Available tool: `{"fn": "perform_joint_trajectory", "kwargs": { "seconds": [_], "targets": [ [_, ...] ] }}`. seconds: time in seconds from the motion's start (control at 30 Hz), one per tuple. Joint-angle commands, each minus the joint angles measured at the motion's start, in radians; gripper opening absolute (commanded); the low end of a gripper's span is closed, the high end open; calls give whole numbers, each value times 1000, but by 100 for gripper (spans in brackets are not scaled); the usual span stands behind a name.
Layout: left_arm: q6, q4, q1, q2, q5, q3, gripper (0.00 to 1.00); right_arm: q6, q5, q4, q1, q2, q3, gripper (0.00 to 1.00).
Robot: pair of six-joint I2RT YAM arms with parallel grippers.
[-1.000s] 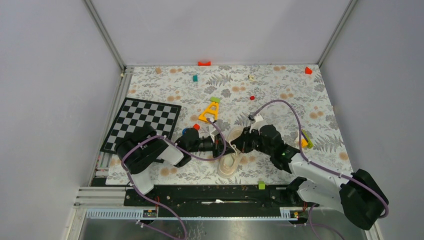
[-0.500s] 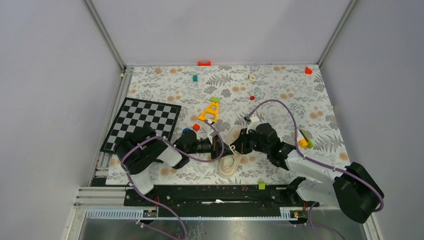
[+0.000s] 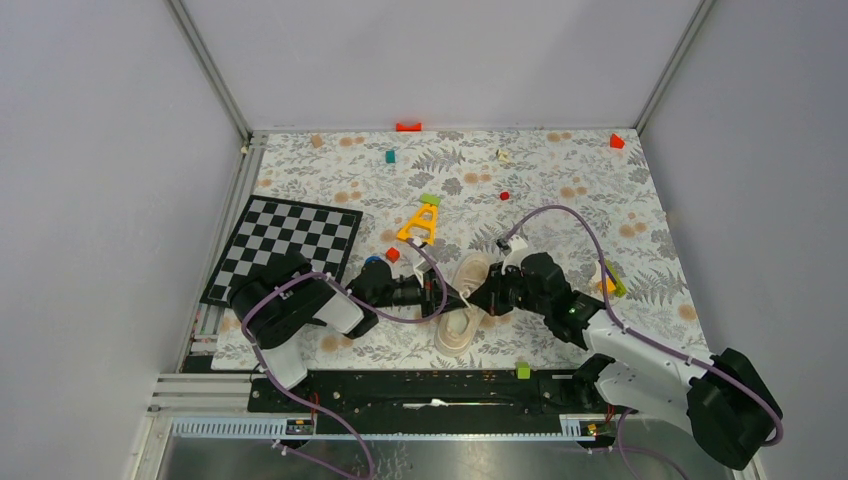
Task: Tie the shoes
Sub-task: Wrap the shoelace around the shoelace.
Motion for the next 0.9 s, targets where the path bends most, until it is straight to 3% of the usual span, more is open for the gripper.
{"fn": "perform_joint_trajectory", "kwargs": {
  "seconds": [0.0, 0.53, 0.7, 0.87],
  "targets": [
    [1, 119, 11, -16, -35, 2, 0, -10, -40, -52, 2, -27, -12, 0],
    [-18, 120, 14, 5, -62, -2, 0, 59, -66, 117, 2, -23, -74, 0],
    [-16, 120, 14, 8, -73, -6, 0, 66, -43, 117, 2, -42, -80, 13],
    [-17, 120, 15, 17, -78, -5, 0, 61, 5, 86, 2, -103, -94, 21]
  ]
}}
